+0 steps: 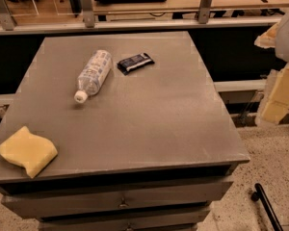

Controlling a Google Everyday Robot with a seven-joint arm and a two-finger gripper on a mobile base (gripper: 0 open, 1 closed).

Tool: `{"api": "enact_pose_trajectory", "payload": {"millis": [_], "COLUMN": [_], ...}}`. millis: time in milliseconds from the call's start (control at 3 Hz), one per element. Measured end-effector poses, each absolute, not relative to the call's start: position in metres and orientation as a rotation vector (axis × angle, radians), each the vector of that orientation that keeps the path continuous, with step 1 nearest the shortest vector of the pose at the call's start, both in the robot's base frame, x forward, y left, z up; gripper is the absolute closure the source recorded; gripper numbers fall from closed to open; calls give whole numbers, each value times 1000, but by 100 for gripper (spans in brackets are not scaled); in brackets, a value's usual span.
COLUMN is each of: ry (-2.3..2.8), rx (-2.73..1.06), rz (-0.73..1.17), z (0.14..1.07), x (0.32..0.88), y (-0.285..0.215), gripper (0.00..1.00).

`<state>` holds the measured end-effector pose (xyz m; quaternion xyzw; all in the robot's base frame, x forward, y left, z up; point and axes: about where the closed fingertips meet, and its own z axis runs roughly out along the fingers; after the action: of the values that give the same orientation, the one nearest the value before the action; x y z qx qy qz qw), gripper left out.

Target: Move blue plastic bottle near sponge

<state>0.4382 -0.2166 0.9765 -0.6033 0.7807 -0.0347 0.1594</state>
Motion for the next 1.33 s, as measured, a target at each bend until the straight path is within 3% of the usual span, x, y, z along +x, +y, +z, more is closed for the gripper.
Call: {"api": "enact_pose_trajectory", "payload": {"millis": [667,1333], "ry": [2185,1691], "rx": [-1782,-2291], "rz": [-115,-299], "z": [977,984], "x": [447,526], "y": [-208,-98], "gripper": [0,0]}}
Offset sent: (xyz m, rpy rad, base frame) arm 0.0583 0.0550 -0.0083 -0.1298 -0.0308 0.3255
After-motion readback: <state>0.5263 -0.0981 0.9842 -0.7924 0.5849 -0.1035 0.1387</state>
